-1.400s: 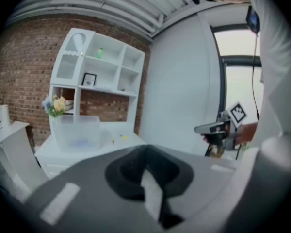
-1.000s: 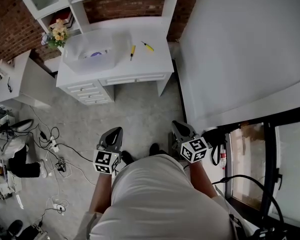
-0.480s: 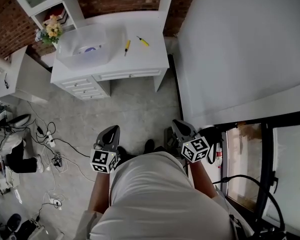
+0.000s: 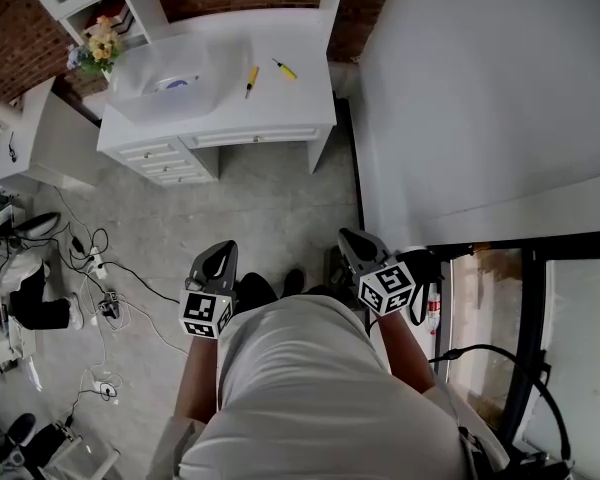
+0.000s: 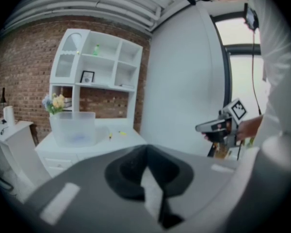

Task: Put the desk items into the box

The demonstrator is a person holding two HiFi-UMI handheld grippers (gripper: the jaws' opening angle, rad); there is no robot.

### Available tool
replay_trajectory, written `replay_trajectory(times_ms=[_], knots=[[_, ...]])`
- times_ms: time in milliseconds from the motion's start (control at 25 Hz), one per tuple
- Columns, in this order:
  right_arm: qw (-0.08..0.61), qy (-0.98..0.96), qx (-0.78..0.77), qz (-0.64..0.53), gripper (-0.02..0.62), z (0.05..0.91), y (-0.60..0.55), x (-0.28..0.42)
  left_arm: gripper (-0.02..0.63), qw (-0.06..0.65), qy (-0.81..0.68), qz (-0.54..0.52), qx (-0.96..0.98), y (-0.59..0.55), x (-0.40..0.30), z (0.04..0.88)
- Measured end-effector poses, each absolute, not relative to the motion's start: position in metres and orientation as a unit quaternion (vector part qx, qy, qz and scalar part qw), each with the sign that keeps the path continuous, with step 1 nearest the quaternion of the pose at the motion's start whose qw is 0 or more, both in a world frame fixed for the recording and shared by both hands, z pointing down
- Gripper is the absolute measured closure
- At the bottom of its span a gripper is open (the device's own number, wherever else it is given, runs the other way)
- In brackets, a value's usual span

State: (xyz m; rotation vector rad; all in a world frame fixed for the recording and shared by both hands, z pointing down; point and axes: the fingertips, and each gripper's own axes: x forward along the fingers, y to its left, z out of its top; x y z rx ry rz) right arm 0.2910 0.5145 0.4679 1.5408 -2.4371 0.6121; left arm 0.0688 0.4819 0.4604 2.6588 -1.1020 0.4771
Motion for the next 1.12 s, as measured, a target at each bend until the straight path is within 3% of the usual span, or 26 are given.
replay_trajectory(times_ms=[1120], knots=[[0.091,-0.813,0.535,0.21,0.592,0.472,0.406,0.288,0.604,0.102,-0.354,0.159,0.916,0.36,0.078,0.463]])
